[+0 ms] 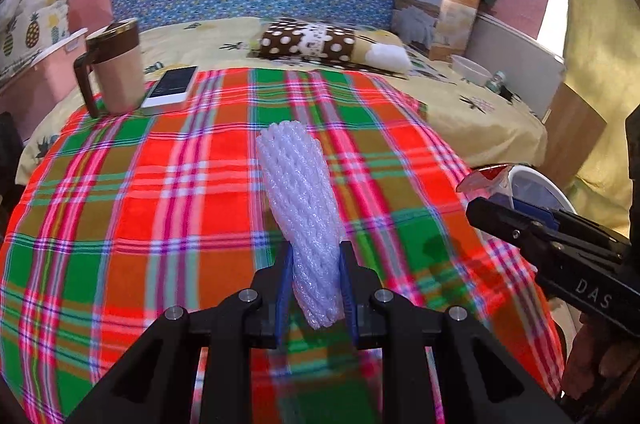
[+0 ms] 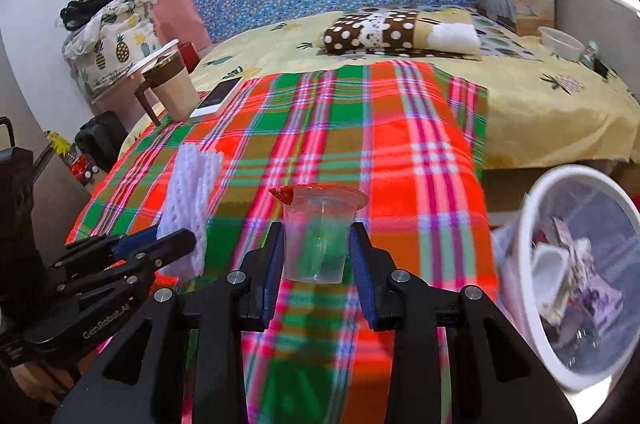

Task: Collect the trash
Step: 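Carry the foam sleeve and plastic cup over the white bin with both tools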

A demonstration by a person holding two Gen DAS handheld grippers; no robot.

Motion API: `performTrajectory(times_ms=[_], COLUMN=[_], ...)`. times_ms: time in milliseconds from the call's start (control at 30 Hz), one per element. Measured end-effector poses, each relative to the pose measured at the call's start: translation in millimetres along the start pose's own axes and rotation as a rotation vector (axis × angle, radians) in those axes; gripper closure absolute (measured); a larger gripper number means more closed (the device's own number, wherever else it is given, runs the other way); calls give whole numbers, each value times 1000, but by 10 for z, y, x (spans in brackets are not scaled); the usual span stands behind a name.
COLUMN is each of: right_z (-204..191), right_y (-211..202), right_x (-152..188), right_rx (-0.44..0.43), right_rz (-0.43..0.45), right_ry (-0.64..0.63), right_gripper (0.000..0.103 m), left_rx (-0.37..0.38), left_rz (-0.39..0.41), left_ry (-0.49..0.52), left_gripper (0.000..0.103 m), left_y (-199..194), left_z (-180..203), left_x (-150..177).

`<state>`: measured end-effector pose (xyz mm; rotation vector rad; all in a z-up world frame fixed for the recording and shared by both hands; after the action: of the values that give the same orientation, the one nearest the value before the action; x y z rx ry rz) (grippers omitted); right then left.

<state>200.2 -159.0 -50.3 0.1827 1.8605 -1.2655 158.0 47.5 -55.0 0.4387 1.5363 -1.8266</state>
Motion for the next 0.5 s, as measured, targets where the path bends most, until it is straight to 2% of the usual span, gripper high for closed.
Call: performTrajectory(times_ms=[500], right_z=[323], right_y=[-266], right_x=[236], right_rx=[67], right_rz=[32], right_ry=[84], right_gripper=[68], left_rx=[98], left_rz=[-24], left_ry=[105], left_gripper=[80], left_y=[-97], left_z=[676], left_x=[226])
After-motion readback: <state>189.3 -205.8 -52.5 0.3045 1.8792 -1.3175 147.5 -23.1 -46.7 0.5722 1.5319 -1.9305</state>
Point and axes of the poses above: each gripper's, at about its wrist camera, not at the fingertips, and y roughly the way its jaws point, z to its right, x to its underside, the point moved 4 cm from there along y, roughly the way its jaws point, and after that the axes turned 8 degrees about -y, right-handed, at the moved point
